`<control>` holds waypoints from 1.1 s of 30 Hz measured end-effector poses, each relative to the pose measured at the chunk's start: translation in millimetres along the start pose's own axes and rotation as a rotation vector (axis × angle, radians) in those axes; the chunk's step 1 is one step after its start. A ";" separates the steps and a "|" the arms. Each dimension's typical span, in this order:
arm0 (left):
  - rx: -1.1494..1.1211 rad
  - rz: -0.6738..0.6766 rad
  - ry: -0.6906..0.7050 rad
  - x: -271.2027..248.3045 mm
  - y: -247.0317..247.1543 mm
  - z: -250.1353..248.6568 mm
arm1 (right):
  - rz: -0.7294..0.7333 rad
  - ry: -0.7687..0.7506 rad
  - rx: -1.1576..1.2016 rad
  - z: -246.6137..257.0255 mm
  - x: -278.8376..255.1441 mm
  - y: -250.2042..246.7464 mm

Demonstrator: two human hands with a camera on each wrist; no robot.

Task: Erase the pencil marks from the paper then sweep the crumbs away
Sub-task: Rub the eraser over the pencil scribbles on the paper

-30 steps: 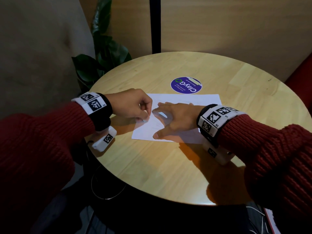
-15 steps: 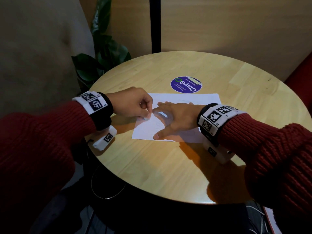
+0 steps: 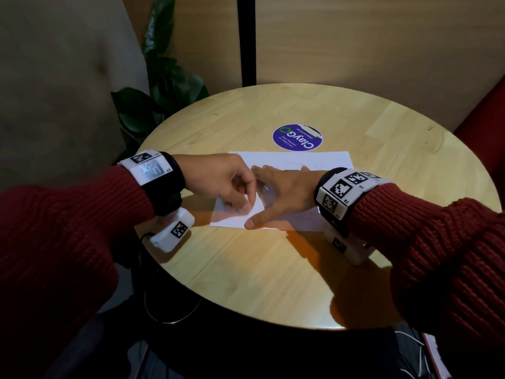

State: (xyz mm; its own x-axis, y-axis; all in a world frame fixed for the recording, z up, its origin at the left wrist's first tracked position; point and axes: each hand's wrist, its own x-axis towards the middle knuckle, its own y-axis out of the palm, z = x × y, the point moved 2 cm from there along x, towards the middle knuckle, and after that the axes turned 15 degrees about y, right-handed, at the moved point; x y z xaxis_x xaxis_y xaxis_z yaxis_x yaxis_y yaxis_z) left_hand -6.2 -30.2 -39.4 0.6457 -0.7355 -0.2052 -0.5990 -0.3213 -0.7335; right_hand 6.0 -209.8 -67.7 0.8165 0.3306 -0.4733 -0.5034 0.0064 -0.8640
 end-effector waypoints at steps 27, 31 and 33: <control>0.047 -0.064 -0.055 16.3 -1.8 -6.6 | -0.004 0.046 -0.072 -18.0 3.3 -3.0; 0.120 -0.158 -0.072 18.9 -8.5 -3.6 | 0.000 0.051 -0.071 -20.0 4.7 -1.9; 0.031 -0.055 -0.048 18.1 0.2 -10.8 | 0.003 0.048 -0.068 -19.5 5.7 -1.2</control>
State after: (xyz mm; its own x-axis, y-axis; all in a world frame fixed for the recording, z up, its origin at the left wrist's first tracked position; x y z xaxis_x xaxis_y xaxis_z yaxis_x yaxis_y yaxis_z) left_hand 0.2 -50.0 -36.3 0.6996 -0.6877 -0.1939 -0.5475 -0.3416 -0.7640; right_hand 16.9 -226.3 -72.7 0.8282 0.2851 -0.4824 -0.4871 -0.0595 -0.8713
